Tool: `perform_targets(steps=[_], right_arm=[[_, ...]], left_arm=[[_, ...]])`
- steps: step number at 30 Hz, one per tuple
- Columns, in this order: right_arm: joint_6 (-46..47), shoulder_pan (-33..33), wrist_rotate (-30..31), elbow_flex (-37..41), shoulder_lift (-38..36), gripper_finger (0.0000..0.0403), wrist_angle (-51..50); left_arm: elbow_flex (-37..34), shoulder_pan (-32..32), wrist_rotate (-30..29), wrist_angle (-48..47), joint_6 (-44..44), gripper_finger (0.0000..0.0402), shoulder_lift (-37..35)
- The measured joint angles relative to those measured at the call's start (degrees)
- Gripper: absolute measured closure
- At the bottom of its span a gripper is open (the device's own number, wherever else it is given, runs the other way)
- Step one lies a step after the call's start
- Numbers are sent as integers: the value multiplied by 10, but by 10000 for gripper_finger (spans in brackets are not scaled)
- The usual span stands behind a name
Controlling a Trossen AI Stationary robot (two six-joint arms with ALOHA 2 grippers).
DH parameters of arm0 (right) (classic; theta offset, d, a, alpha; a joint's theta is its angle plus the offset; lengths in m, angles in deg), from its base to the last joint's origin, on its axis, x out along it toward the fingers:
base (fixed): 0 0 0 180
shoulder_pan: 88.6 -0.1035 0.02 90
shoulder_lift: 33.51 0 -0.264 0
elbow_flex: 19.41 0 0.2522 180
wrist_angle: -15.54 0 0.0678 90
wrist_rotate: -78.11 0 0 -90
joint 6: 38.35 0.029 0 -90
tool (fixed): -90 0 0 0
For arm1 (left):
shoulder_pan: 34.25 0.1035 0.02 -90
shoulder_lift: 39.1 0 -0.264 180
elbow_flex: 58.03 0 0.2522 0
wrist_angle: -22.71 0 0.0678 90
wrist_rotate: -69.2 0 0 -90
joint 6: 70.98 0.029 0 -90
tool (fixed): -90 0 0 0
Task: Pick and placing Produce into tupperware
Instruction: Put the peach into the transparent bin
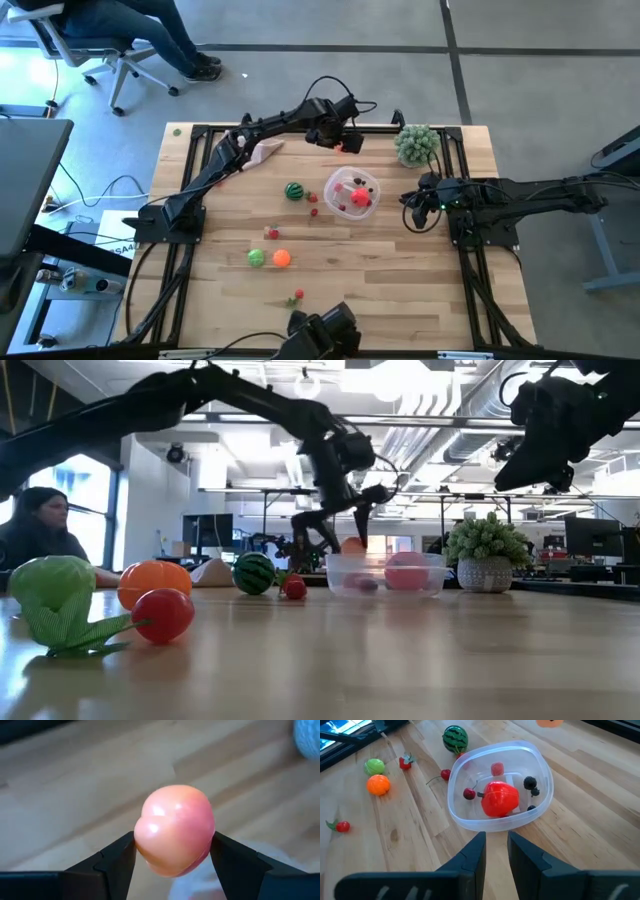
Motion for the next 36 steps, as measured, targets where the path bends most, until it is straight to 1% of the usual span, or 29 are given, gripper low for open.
perform_targets(steps=[4, 8, 11, 14, 24, 30, 34, 36], right_arm=[[0, 0, -17, 0, 0, 331, -2], [-2, 0, -55, 0, 0, 331, -8], [-15, 0, -84, 0, 0, 331, -10], [-13, 0, -97, 0, 0, 331, -10], [-11, 0, -98, 0, 0, 331, -10], [-11, 0, -98, 0, 0, 331, -10], [-11, 0, -98, 0, 0, 331, -10], [-11, 0, -98, 0, 0, 331, -10]], left_arm=[[-1, -16, -1, -26, 9, 170, -4], [-1, -34, -6, -43, 20, 170, -16], [0, -49, -21, -52, 21, 170, -22], [-1, -63, -31, -58, 21, 170, -27], [-1, -122, -48, -66, 33, 170, -33], [-1, -150, -100, -60, 35, 170, -30], [0, -150, -100, -57, 35, 170, -23], [-1, -149, -89, -57, 35, 170, -15]])
